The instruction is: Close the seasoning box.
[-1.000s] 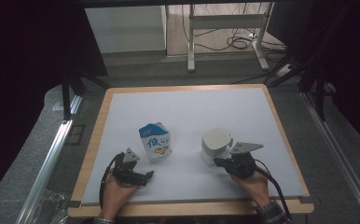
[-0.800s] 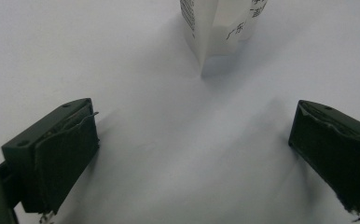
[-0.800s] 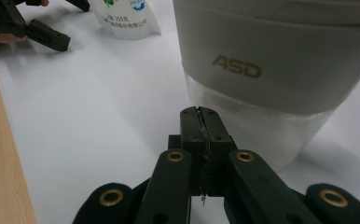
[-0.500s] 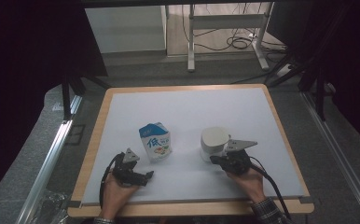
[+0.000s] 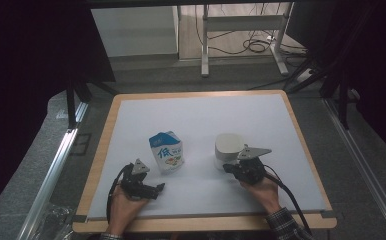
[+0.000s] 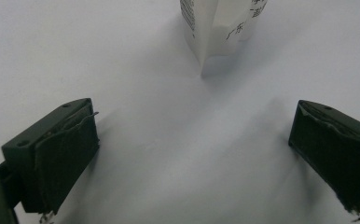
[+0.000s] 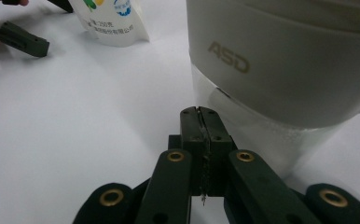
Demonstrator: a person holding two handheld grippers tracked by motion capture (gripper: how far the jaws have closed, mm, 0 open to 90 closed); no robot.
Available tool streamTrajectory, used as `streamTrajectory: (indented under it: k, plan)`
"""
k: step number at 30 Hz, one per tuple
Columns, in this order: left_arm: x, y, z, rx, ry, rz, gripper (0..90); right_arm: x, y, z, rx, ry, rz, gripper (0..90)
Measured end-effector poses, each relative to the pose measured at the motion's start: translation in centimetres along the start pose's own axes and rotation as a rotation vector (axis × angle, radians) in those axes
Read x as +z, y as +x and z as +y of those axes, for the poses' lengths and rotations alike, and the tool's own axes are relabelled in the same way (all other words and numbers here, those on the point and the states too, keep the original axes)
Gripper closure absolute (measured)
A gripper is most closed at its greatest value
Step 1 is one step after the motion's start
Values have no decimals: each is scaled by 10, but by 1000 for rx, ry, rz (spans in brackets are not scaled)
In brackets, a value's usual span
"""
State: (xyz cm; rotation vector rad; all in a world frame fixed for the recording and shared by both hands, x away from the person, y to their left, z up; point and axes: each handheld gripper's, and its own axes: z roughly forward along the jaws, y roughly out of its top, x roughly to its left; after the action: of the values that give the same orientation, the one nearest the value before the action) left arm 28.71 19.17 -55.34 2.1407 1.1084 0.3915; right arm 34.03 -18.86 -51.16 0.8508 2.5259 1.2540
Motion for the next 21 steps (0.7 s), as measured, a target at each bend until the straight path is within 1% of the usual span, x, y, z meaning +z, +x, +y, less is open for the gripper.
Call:
streamTrajectory:
  k: [6,16,17,18,19,21]
  plan:
    - [0,0,0,0,0,0,12,2,0,1,-1,3,-9,895]
    - [0,0,0,0,0,0,12,0,1,1,-4,4,-26,886]
    - [0,0,0,0,0,0,12,0,1,1,-4,2,-25,881]
    - [0,0,0,0,0,0,12,-1,1,2,-2,3,-18,856]
    - [0,0,0,0,0,0,12,-1,1,2,-2,3,-18,856]
    - [0,0,0,0,-2,0,12,-3,2,2,-3,1,-19,820]
